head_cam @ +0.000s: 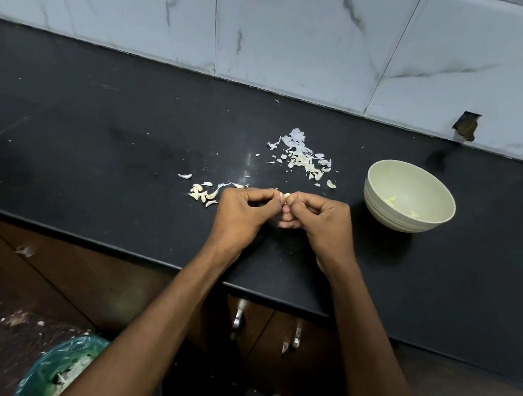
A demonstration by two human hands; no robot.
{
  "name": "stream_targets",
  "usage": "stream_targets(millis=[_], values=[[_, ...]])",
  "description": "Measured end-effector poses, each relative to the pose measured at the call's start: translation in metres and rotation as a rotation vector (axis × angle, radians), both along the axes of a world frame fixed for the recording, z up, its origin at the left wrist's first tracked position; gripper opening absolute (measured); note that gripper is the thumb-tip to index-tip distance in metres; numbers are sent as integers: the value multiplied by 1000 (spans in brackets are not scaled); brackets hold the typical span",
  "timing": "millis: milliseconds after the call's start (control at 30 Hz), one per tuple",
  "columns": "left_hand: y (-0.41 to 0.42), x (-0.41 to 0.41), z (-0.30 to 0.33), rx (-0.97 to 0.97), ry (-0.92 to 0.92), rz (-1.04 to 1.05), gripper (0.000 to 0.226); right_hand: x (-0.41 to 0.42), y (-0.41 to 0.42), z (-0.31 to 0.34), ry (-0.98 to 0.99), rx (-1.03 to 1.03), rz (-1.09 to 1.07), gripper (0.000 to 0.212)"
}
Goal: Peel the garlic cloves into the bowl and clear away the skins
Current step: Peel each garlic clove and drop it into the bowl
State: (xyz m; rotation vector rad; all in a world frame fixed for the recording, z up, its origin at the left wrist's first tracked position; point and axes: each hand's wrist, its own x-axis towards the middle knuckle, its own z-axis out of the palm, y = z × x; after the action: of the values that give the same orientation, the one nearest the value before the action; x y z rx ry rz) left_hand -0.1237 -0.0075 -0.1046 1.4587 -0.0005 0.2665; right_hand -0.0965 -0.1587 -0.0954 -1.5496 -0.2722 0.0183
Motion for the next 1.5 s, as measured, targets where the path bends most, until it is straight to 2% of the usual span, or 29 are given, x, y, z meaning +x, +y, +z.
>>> stream_targets(millis=[133,200,300,433,733,1033,1200,1333,1500], values=[[-3,-3,5,5,-9,5,12,-2,1,0,-16,-31,-38,22],[-3,-2,6,10,7,2,5,-3,2,-2,-70,-106,-67,22],[-2,3,2,17,32,59,13,-5,4,-6,-166,-227,-64,15],[-3,2,0,15,38,81,12,-5,7,-7,-245,-307,-115,14],[-5,3,0,-49,80,103,7,-1,9,-6,-139,-261,-127,6],[-5,3,-1,16,86,150,15,-3,9,-5,-119,-273,-118,10],[-7,-1,2,41,33,125,19,1,6,-4,7,-137,-76,8],[-7,-1,4,-4,25,116,21,0,5,0,38,-57,-38,13],[-4,0,4,-90,83,91,20,-1,6,-1,22,-81,-40,11]])
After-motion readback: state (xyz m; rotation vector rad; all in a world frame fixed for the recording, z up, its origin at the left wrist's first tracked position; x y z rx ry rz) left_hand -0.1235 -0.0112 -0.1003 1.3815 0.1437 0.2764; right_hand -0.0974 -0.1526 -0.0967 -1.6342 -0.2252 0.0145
